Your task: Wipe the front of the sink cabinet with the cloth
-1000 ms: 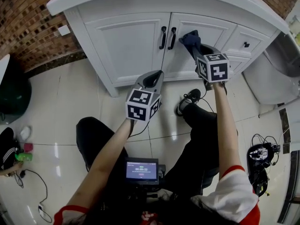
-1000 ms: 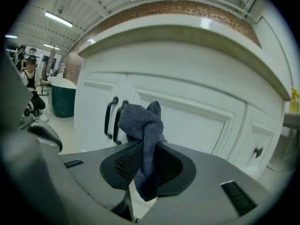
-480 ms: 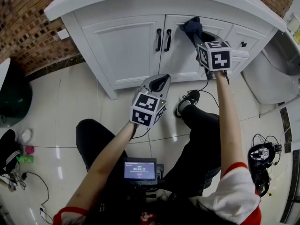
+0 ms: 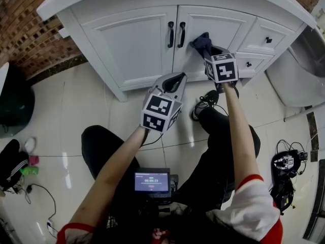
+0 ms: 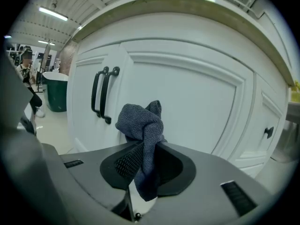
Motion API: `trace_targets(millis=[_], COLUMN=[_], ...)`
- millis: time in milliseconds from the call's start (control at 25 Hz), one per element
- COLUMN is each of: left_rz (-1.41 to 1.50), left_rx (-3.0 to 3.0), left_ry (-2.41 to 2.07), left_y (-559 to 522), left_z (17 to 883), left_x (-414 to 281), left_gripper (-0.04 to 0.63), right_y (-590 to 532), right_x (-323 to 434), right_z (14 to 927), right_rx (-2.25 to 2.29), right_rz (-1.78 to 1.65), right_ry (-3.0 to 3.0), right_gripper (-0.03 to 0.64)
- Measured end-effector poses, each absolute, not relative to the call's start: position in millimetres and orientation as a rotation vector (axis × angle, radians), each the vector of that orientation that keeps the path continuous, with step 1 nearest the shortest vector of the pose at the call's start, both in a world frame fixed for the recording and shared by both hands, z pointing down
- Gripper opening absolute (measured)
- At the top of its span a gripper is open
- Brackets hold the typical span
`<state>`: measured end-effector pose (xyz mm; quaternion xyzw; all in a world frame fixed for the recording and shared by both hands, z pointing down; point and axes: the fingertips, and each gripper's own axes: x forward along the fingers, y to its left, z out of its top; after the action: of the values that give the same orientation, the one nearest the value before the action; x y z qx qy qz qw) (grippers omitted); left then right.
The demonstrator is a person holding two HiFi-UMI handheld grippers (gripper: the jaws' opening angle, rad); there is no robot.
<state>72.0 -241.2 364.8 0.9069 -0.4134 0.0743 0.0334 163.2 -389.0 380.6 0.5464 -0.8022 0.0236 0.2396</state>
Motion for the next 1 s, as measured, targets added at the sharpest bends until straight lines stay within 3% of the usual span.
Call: trace_targets(millis=[560, 1000], left_rz=[0.202, 0.211], left_rx=[2.680, 2.651], left_ry=[-1.296, -1.287], left_y=[-267, -270], left_z=[394, 411], left_x=[61, 54], left_gripper=[0.035, 0.035], right_y=[-386, -383], right_x=[151, 152], right_z=[556, 615], right_rx=[1.375, 1.360], right_rz=[0.374, 0.462], right_ry=[-2.081, -1.985], right_gripper=[0.081, 0.081])
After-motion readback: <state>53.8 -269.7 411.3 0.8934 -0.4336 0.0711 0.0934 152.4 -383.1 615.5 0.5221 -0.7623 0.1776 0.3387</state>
